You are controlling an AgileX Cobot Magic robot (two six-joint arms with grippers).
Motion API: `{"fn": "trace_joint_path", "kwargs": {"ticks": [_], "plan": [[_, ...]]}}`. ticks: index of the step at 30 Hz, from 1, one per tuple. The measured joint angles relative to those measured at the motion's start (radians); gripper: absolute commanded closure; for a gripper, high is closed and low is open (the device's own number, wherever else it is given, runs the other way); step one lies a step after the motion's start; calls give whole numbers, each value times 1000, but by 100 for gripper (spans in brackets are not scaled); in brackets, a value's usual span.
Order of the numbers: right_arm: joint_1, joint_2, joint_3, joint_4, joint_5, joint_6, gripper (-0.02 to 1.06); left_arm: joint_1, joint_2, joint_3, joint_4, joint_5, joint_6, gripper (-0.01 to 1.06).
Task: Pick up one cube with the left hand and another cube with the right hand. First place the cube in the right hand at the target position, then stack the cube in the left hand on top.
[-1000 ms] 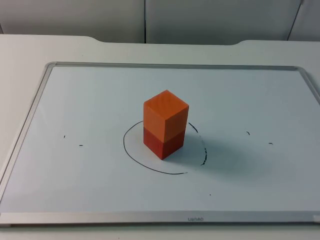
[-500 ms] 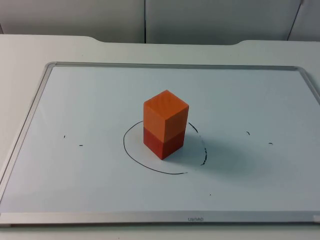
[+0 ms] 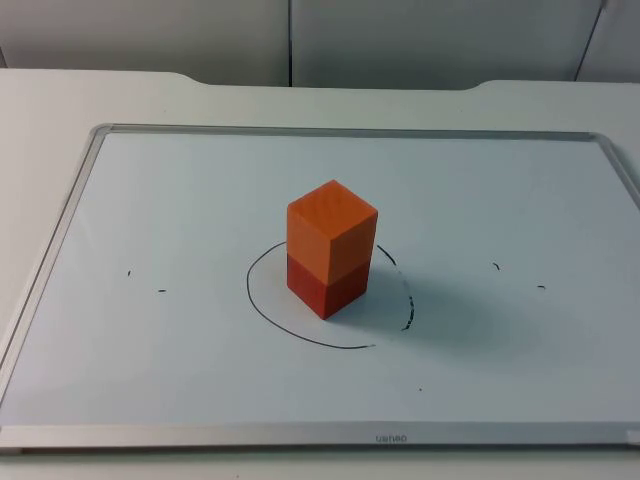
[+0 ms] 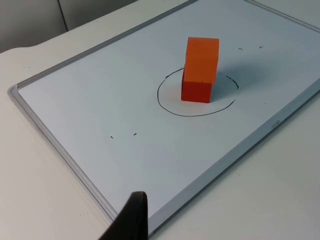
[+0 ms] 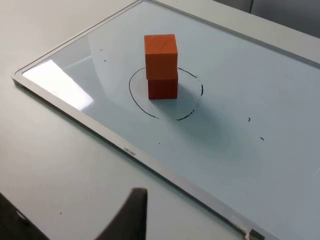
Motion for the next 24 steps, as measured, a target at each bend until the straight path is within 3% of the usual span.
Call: {"fn": "trace_joint_path", "kwargs": {"ticks": [8, 13, 17, 18, 21, 24], "plan": [[-15, 0, 0, 0, 0, 0, 0, 0, 0, 0, 0, 0, 0, 0], [-139, 0, 0, 0, 0, 0, 0, 20, 0, 0, 0, 0, 0, 0], [-304, 0, 0, 0, 0, 0, 0, 107, 0, 0, 0, 0, 0, 0], [-304, 0, 0, 0, 0, 0, 0, 107, 0, 0, 0, 0, 0, 0], [-434, 0, 0, 0, 0, 0, 0, 220, 0, 0, 0, 0, 0, 0], [-502, 0, 0, 0, 0, 0, 0, 285, 0, 0, 0, 0, 0, 0]]}}
